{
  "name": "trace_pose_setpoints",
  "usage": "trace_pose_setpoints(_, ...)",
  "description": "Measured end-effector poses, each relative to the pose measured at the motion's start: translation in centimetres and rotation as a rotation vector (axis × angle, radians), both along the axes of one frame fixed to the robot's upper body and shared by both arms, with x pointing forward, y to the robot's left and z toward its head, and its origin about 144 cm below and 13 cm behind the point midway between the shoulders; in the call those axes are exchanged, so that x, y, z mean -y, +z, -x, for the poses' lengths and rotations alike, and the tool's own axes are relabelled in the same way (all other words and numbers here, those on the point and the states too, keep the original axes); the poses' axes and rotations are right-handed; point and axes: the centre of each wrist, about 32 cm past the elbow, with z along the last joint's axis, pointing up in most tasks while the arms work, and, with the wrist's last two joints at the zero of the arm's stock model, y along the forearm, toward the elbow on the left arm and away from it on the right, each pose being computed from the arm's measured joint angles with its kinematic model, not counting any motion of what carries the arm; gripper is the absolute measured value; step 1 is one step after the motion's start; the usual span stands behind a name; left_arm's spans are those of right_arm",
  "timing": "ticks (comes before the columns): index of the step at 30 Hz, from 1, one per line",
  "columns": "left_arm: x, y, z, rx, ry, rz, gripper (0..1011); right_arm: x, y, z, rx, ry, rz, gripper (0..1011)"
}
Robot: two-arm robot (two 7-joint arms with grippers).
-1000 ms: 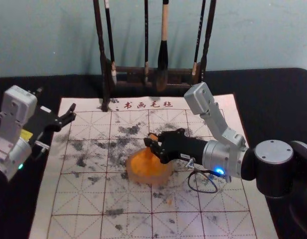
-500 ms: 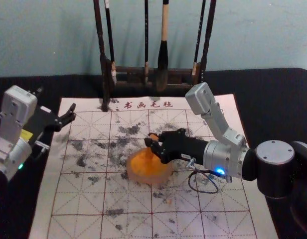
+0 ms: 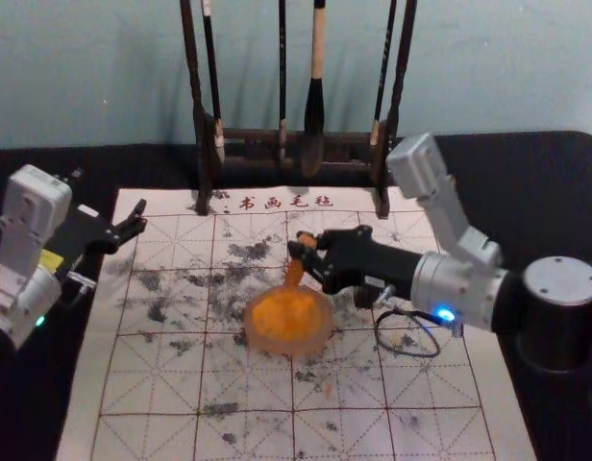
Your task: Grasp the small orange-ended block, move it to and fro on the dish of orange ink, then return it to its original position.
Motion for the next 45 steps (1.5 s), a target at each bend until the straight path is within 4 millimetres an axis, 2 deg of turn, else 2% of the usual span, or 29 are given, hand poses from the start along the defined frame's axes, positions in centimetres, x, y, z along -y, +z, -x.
trace_pose_setpoints(9, 0.0, 0.0, 0.0, 0.000, 0.000, 0.000, 1001, 2.2, 2.7, 1.1, 0.063, -0.051, -0.063, 133)
trace_pose_setpoints(15, 0.0, 0.0, 0.0, 0.000, 0.000, 0.000, 1001, 3.7, 3.4, 2.2, 0.072, -0.133, -0.082, 133)
trace_pose_setpoints(29, 0.0, 0.0, 0.0, 0.000, 0.000, 0.000, 1001, 5.9, 1.7, 4.6, 0.001, -0.230, -0.038, 133)
trace_pose_setpoints(45, 0.0, 0.0, 0.0, 0.000, 0.000, 0.000, 1001, 5.4, 0.3, 5.2, -0.042, -0.253, -0.022, 133)
